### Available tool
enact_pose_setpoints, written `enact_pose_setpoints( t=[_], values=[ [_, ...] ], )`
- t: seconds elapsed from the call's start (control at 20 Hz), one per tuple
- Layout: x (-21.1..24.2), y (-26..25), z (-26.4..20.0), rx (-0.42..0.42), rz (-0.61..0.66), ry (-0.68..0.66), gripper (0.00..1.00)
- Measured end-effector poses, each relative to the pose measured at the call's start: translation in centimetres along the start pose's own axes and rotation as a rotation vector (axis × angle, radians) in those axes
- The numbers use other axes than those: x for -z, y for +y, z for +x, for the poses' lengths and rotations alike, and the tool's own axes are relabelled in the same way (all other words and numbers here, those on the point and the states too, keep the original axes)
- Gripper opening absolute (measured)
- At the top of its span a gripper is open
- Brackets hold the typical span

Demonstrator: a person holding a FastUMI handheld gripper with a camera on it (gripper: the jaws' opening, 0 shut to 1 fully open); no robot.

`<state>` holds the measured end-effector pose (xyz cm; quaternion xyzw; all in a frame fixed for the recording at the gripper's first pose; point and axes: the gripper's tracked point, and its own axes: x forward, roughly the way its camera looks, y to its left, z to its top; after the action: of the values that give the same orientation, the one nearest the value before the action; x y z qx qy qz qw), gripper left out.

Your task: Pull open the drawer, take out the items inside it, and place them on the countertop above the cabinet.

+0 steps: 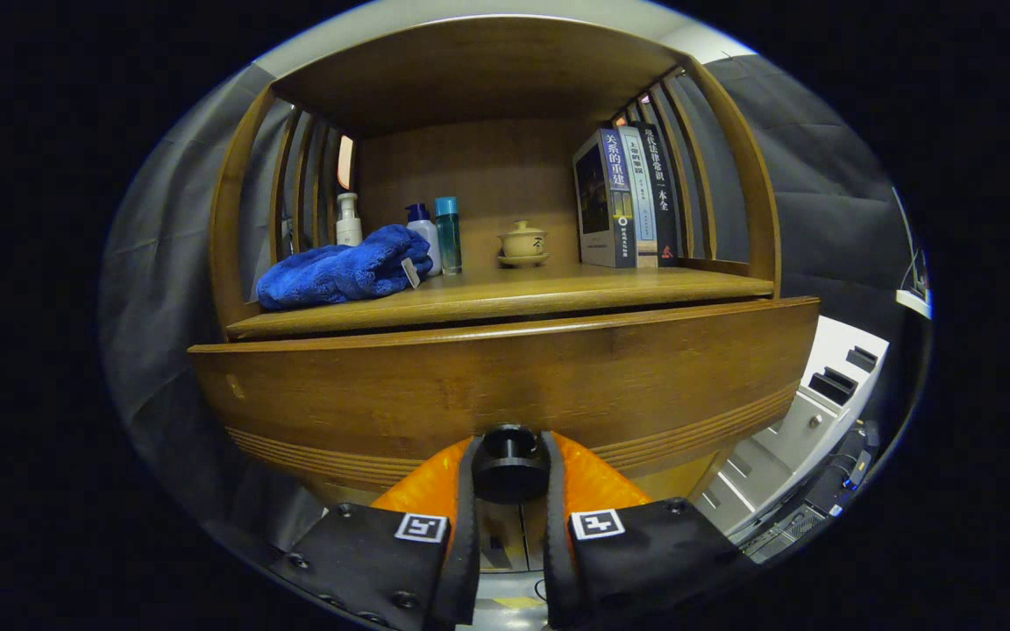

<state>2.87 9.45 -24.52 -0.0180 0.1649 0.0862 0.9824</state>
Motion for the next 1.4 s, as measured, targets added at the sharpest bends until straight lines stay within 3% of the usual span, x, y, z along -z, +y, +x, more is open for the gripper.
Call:
enact_pose_setpoints(
  t=[1.4],
  values=[
    [3.5, -0.7, -11.2, -0.017, -0.063, 0.088, 0.38]
  ],
)
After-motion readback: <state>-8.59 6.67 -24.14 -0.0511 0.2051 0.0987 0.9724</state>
